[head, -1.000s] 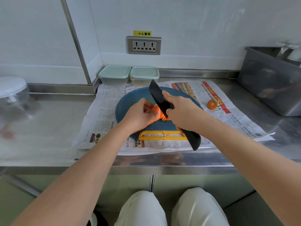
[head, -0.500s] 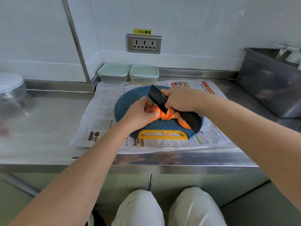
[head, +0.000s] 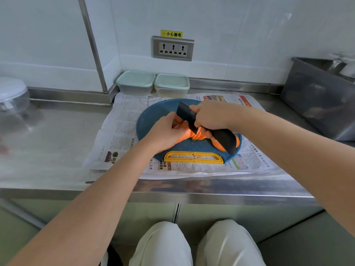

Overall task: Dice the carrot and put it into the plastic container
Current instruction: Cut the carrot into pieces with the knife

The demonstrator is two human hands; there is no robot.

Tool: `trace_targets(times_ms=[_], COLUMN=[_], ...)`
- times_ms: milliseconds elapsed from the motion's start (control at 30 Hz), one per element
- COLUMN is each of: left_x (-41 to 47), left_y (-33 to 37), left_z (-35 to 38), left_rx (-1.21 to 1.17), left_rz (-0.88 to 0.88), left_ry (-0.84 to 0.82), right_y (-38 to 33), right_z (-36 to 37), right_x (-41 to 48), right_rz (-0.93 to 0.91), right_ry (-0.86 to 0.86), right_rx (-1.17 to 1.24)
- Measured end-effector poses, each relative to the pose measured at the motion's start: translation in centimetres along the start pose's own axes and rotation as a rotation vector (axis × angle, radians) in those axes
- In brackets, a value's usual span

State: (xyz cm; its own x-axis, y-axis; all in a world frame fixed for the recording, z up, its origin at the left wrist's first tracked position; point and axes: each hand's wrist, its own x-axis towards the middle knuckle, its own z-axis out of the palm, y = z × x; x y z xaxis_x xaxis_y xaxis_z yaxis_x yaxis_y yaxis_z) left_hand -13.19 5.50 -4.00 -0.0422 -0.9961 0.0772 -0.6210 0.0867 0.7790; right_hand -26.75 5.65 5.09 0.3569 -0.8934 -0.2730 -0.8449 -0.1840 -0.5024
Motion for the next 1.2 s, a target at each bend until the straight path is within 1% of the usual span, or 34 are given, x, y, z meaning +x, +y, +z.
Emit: trace_targets(times_ms=[167,267,333,433,467,633,700,900,1033,1200], left_x=[-0.1,-0.2,-0.2,0.0,0.0,0.3,0.3,-1.0,-1.5,-1.5], left_y=[0.1,0.1,0.0,-0.2,-0.2,-0.7,-0.8,-1.2,-1.2,-0.9], left_z=[-0.2,-0.3,-0.1,-0.1,-0.2,-0.3,-0.5,-0.2,0.1,0.0], left_rx=[-0.003,0.001,-0.007,-0.018,-0.027,-0.056,-0.057,0.075,0.104,0.059], left_rz=[0.015,0.041,0.055,0.065,0.062,0.030,0.024,0.103,0.087,0.043], left_ry=[0.000,-0.013,-0.020,-0.017,-0.015,-0.003,0.015,0.069,0.085,0.059], right_y=[-0.1,-0.1,0.2,0.6,0.7,1.8,1.9,2.7,3.3,3.7], right_z=[0.7,1.4,2.2,3.9,4.6,7.9,8.1,7.6,6.4,4.6], right_x=[0.0,-0.2,-0.3,0.0,0.2,0.4,0.6,0.0,0.0,-0.8], right_rz=[0.015,0.031,0.042,0.011,0.009,0.042,0.040,0.048,0.036,0.031], right_ry=[0.000,-0.004,0.030,0.124,0.152,0.206,0.235,0.240,0.231,0.251], right_rx=[0.036,-0.066,-0.101,-0.218,-0.217,-0.124,-0.094,0.051,0.127,0.204])
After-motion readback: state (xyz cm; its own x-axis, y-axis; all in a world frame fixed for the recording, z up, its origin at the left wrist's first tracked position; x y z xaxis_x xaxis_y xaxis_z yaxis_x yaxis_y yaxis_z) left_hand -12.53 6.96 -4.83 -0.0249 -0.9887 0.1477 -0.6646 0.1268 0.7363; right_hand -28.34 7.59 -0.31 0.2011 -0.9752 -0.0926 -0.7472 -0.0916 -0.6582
